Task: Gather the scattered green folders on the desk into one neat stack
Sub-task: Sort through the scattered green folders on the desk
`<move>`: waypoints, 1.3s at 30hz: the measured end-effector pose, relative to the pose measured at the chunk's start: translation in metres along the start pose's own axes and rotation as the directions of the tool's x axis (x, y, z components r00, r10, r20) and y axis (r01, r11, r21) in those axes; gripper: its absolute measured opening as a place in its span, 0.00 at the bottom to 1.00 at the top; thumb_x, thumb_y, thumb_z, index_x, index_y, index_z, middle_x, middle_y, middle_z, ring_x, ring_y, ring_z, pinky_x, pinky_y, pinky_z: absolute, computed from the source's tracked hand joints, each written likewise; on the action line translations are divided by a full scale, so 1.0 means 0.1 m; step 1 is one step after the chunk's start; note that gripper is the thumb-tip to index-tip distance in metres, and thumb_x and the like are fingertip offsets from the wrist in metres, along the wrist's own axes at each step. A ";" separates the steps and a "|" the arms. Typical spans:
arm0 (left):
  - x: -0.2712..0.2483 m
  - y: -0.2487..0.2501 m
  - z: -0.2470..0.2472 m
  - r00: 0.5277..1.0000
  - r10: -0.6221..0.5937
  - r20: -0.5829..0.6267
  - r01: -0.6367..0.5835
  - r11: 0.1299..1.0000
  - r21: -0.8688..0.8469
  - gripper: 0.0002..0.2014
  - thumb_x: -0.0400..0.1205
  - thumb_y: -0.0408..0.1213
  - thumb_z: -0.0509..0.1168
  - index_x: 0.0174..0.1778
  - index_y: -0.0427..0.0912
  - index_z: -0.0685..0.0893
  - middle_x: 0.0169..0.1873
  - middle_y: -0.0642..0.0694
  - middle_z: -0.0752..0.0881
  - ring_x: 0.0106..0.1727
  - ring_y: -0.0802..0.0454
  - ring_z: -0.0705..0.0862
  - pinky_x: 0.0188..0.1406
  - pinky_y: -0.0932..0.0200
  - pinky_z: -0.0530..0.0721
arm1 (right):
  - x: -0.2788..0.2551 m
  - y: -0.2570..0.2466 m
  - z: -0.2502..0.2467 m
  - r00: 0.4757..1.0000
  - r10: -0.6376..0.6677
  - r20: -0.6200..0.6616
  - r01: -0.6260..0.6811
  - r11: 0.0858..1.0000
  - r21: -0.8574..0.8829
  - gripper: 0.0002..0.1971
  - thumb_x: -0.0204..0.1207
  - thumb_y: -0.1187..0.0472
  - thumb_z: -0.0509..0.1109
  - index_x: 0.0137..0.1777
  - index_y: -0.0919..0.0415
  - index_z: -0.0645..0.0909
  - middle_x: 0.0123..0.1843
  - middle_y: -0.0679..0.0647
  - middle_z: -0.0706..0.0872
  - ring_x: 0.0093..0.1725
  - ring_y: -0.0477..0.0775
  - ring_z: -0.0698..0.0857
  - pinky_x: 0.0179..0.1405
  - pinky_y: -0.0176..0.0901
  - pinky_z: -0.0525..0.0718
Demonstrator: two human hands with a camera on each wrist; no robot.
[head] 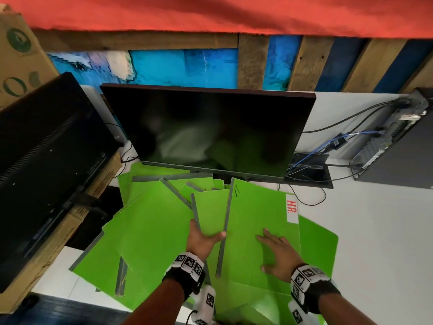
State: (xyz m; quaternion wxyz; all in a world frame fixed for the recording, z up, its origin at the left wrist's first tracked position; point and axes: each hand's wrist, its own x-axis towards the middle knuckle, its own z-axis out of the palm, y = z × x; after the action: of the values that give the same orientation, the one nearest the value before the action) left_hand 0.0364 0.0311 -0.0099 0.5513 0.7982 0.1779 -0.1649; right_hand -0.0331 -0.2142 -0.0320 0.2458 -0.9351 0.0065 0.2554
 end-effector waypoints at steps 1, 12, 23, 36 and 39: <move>-0.01 0.00 0.02 1.000 0.005 -0.008 -0.005 1.000 0.018 0.40 0.61 0.39 0.84 0.63 0.42 0.67 0.60 0.45 0.81 0.62 0.45 0.79 0.67 0.50 0.79 | -0.03 0.04 -0.02 0.999 -0.039 0.028 0.038 0.999 0.010 0.44 0.67 0.43 0.74 0.75 0.26 0.48 0.84 0.38 0.45 0.84 0.55 0.50 0.81 0.50 0.47; -0.24 0.06 -0.10 0.983 0.114 0.146 -0.082 0.975 -0.208 0.35 0.61 0.21 0.80 0.60 0.49 0.74 0.55 0.48 0.86 0.55 0.55 0.86 0.39 0.71 0.85 | 0.02 0.65 -0.12 0.787 0.591 -0.174 -0.301 0.615 0.729 0.42 0.68 0.45 0.77 0.74 0.71 0.67 0.63 0.60 0.83 0.61 0.57 0.81 0.56 0.42 0.74; -0.40 0.07 -0.11 0.940 0.164 0.299 -0.136 0.984 -0.114 0.57 0.50 0.62 0.82 0.74 0.47 0.66 0.66 0.51 0.81 0.67 0.54 0.80 0.70 0.50 0.78 | 0.04 0.46 -0.15 0.852 0.480 -0.209 -0.216 0.686 0.695 0.17 0.78 0.65 0.65 0.67 0.62 0.77 0.62 0.61 0.86 0.59 0.62 0.84 0.59 0.50 0.80; -0.40 0.09 -0.43 0.979 0.201 0.005 -0.197 0.961 -0.195 0.21 0.75 0.36 0.74 0.63 0.46 0.77 0.52 0.49 0.87 0.53 0.49 0.84 0.54 0.52 0.82 | 0.06 -0.48 -0.36 0.889 0.339 -0.309 0.006 0.665 0.747 0.17 0.82 0.56 0.62 0.69 0.59 0.72 0.58 0.52 0.80 0.55 0.54 0.79 0.50 0.43 0.76; -0.25 0.08 -0.90 0.985 0.166 -0.038 -0.170 0.966 -0.195 0.13 0.75 0.31 0.73 0.52 0.41 0.78 0.26 0.49 0.84 0.27 0.47 0.80 0.28 0.52 0.82 | 0.22 -0.65 -0.33 0.931 0.232 -0.281 0.046 0.690 0.723 0.09 0.84 0.54 0.58 0.54 0.53 0.79 0.50 0.52 0.84 0.49 0.53 0.81 0.52 0.48 0.80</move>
State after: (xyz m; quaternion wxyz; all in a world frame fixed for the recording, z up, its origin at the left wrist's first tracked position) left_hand 0.0245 0.1104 0.0386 0.6378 0.7536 0.1310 -0.0906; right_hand 0.0107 -0.1701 0.0116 0.5725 -0.7923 0.1977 0.0739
